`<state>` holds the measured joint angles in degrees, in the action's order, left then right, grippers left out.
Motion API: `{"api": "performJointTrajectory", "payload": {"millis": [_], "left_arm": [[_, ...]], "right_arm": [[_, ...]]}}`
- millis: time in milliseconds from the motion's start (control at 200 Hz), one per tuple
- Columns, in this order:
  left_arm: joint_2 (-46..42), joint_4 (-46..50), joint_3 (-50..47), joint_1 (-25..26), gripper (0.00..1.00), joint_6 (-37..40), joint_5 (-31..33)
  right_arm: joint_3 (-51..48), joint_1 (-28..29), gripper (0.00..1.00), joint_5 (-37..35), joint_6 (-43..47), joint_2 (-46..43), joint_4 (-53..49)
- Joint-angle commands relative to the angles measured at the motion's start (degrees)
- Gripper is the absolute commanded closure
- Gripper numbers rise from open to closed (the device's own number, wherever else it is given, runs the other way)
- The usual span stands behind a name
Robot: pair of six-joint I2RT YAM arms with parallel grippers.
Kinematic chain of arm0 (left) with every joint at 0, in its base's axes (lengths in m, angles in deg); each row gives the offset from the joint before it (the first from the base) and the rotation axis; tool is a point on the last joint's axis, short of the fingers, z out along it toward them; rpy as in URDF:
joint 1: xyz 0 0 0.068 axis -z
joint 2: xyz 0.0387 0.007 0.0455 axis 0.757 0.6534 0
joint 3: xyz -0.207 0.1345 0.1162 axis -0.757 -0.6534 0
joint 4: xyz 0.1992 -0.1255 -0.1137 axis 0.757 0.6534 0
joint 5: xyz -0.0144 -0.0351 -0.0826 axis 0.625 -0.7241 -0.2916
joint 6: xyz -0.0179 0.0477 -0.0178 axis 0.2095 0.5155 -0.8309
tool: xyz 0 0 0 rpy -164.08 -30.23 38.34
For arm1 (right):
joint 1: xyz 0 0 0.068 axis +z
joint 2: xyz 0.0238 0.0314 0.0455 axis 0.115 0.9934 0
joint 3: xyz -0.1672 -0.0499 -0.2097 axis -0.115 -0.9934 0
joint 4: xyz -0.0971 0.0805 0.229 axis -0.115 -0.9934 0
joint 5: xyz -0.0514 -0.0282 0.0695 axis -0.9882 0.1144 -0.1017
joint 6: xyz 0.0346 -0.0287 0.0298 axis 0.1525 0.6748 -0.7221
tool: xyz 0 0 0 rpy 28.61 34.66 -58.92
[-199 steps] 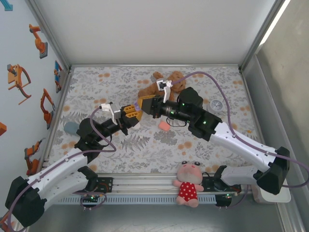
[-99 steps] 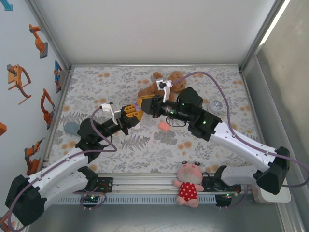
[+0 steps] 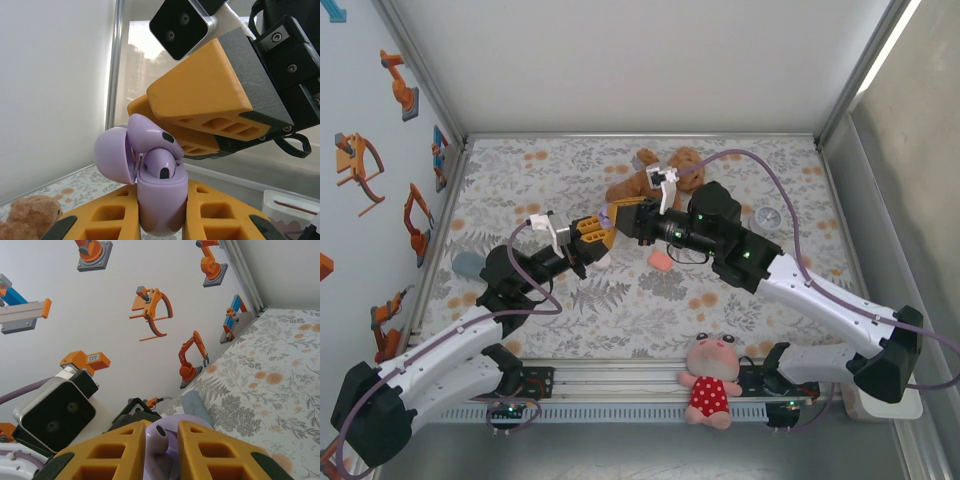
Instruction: Insert wireless bluetooth earbuds into charging case
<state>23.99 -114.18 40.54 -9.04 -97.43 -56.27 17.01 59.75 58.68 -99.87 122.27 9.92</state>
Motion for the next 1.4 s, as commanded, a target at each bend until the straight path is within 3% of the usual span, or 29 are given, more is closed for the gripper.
{"api": "performJointTrajectory", "payload": {"millis": [0, 546, 766, 1032, 1232, 1397], "left_arm": [[-0.93, -2.1, 0.08, 0.48, 0.99, -0.59, -0.32], [-0.35, -2.1, -0.27, 0.63, 0.99, -0.1, -0.09], [-0.41, -1.48, -0.28, 0.74, 0.99, 0.53, 0.02], [-1.03, 0.71, -0.09, 0.79, 0.99, 2.38, 0.11], [-1.08, 1.14, -0.1, 0.78, 0.99, 3.17, 0.03], [-1.06, 1.09, -0.09, 0.74, 0.99, 3.46, -0.15]], "right_arm": [[0.96, 0.27, 0.77, -2.49, 2.1, -1.24, -2.21], [5.88, 0.3, 0.68, -6.86, 8.44, -3.56, -11.41], [16.34, 0.28, 0.62, -12.08, 13.7, -3.4, -32.2], [35.73, 0.27, 0.62, -10.39, 14.41, 4.33, -60.28], [46.18, 0.86, 0.59, -9.07, 12.83, 11.18, -69.53], [54.87, 3.3, 0.56, -12.61, 14.53, 16.31, -73.5]]}}
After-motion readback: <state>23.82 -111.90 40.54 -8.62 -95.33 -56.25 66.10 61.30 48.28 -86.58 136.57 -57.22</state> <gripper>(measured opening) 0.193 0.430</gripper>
